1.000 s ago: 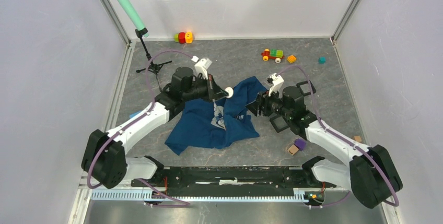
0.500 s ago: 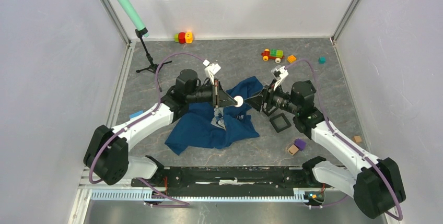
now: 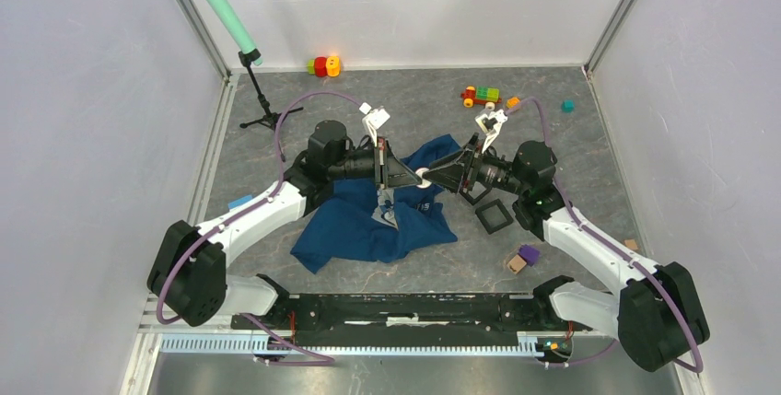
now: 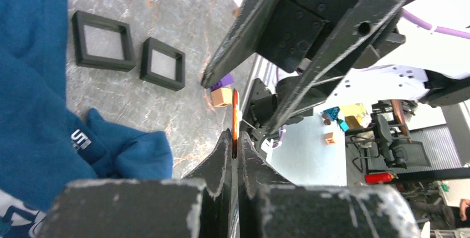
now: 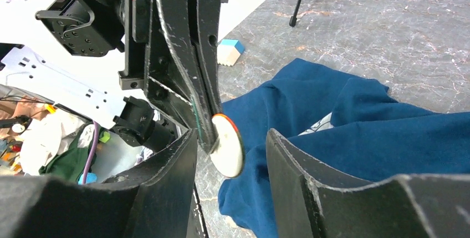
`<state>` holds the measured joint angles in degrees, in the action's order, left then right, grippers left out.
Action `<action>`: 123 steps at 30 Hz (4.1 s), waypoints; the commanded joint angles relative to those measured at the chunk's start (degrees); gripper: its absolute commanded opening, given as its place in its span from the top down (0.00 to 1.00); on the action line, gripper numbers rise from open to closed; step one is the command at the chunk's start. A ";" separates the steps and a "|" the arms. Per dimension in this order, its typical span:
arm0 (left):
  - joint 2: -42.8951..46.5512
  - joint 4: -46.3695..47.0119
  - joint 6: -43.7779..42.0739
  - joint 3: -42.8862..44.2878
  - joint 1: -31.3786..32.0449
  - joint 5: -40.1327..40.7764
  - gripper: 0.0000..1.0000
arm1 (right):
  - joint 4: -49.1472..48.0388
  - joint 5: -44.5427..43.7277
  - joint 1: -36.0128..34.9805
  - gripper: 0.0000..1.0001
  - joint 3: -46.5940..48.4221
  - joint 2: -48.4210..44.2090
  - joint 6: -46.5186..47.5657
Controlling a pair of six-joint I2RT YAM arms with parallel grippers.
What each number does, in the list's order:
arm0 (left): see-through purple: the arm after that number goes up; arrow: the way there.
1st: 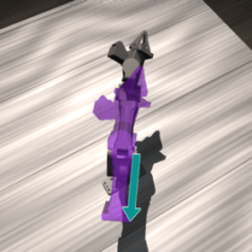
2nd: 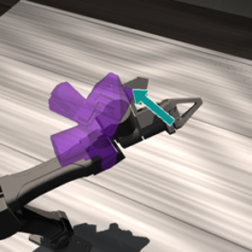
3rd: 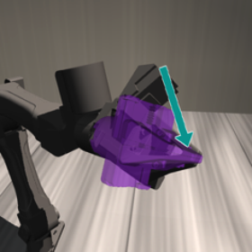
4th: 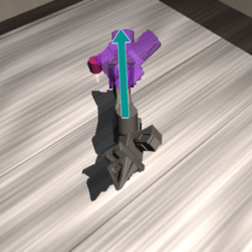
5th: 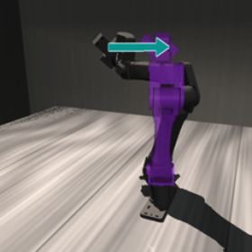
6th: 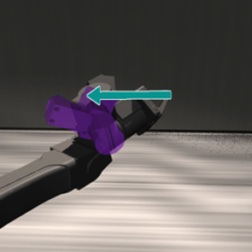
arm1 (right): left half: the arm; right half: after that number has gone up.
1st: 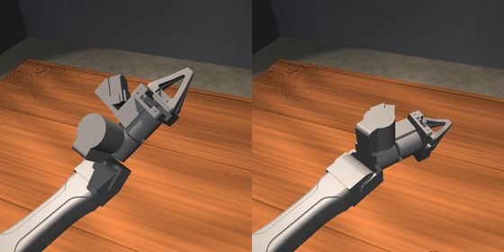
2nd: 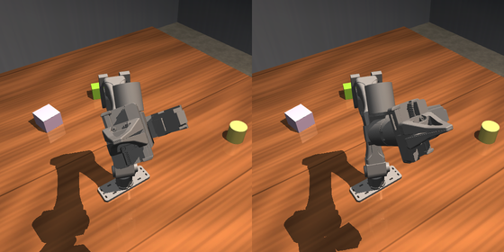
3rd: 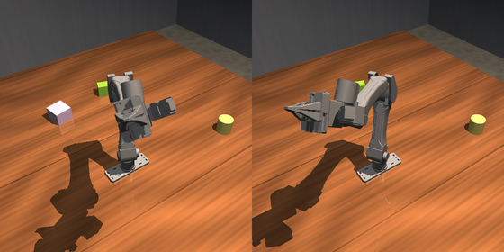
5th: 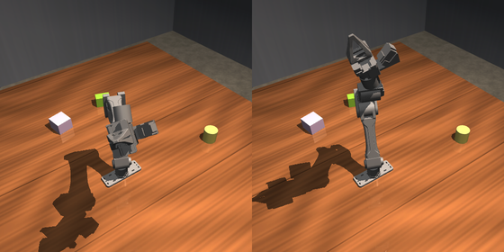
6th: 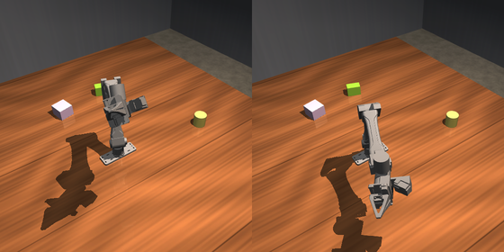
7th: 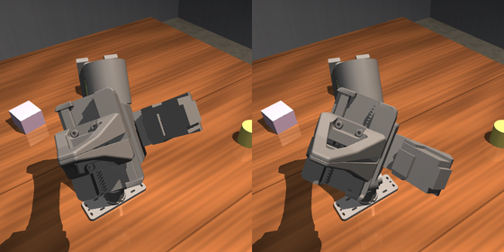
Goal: Remove the brooch from the garment
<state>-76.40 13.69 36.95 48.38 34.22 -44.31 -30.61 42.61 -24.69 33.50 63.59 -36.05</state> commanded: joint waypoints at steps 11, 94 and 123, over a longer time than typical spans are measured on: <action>0.94 7.65 5.69 1.01 0.24 -3.84 0.98 | -2.08 1.60 0.28 0.62 0.35 -0.88 -0.46; -20.15 -20.74 -2.40 2.26 -8.02 46.10 0.98 | 48.40 -44.83 7.53 0.02 0.83 -3.90 21.42; -1.07 -3.43 -14.16 -7.31 0.04 28.49 0.98 | 44.79 -35.83 10.16 0.02 3.05 7.45 25.75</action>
<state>-76.49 3.38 27.57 42.28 33.43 -12.62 11.64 16.01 -14.74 29.19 69.25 -14.81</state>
